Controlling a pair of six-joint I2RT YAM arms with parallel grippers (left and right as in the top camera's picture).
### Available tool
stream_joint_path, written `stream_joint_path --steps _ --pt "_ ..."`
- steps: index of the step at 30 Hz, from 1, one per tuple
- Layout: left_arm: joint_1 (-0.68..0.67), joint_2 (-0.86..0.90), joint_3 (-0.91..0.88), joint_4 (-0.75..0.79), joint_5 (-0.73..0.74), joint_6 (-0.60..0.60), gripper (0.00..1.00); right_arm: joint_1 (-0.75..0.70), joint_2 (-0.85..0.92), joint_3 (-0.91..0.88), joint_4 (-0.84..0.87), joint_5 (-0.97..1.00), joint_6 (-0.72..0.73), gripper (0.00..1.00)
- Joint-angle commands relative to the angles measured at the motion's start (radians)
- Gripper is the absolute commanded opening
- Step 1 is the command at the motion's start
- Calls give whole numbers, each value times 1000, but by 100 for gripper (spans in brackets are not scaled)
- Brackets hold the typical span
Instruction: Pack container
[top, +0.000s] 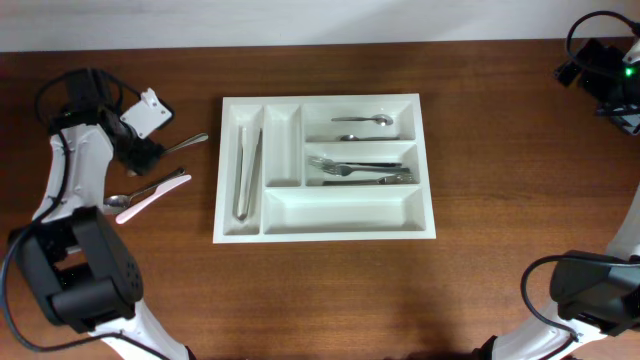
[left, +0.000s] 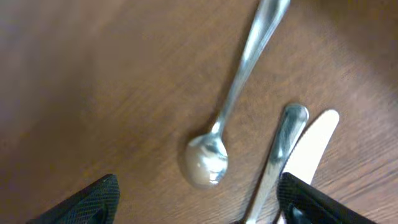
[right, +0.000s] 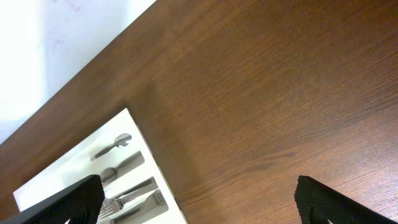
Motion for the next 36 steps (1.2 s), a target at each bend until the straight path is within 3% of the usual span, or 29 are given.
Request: stream_joint_path --steps 1,5,9,12,21,25,27,36 --pt "5 9 19 -13 -12 -118 99 -8 2 -1 0 13 2 99" --pt "-3 5 19 -17 -14 -246 99 -8 2 -1 0 13 2 99" --pt "-8 9 21 -26 -47 -244 99 -8 2 -1 0 13 2 99" --pt "2 40 60 -87 -47 -179 100 -8 2 -1 0 13 2 99" --pt "33 307 399 -391 -43 -73 100 -8 2 -1 0 13 2 99" --pt "31 357 429 -356 -42 74 89 -8 2 -1 0 13 2 99" --pt "27 359 429 -328 -42 145 76 -8 2 -1 0 13 2 99" --pt "-13 360 429 -215 -43 254 78 -8 2 -1 0 13 2 99"
